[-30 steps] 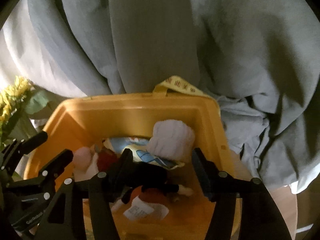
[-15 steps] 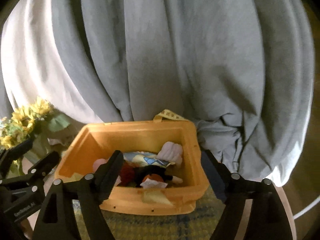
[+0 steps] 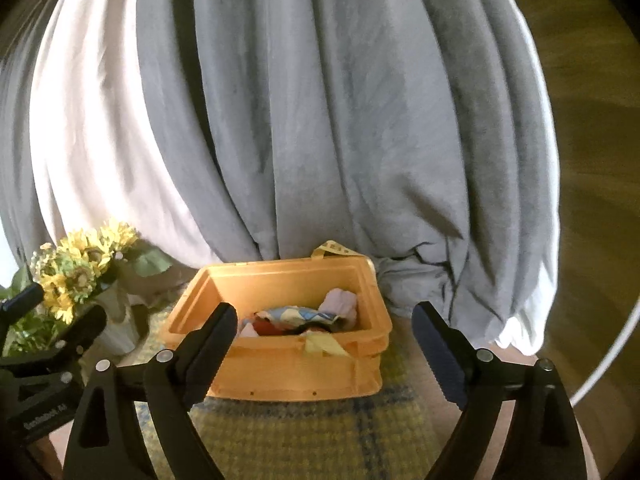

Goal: Organize soft objects

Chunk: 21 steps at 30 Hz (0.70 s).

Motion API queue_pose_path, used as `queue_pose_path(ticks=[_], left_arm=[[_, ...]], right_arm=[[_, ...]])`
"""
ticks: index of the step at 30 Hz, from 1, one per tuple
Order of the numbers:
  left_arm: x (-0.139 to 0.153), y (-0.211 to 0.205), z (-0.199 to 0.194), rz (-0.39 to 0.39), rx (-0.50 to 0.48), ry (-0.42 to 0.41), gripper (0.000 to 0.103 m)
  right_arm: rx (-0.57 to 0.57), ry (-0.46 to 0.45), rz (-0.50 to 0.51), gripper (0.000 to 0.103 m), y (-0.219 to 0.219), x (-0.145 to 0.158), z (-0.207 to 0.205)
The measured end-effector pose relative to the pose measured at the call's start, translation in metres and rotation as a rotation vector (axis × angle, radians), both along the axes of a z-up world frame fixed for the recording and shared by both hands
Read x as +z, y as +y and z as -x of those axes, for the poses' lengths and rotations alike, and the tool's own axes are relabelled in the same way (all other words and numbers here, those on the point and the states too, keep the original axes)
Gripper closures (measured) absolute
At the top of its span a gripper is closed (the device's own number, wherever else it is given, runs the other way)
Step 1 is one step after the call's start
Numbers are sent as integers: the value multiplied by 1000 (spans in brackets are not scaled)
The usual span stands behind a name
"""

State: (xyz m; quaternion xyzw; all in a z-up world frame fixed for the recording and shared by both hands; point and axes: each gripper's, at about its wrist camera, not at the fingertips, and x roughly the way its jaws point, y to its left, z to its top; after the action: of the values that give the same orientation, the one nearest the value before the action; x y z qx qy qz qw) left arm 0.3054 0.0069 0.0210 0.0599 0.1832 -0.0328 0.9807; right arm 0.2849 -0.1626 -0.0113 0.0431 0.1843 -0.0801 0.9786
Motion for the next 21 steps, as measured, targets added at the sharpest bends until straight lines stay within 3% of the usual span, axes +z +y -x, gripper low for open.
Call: queue_pose_path(ticks=[9, 21], left_arm=[[10, 14, 51, 1, -35, -38, 0], [13, 17, 139, 11, 2, -46, 0]], right_arm=[[-49, -46, 34, 10, 28, 1, 63], [-6, -55, 40, 8, 34, 6, 138]])
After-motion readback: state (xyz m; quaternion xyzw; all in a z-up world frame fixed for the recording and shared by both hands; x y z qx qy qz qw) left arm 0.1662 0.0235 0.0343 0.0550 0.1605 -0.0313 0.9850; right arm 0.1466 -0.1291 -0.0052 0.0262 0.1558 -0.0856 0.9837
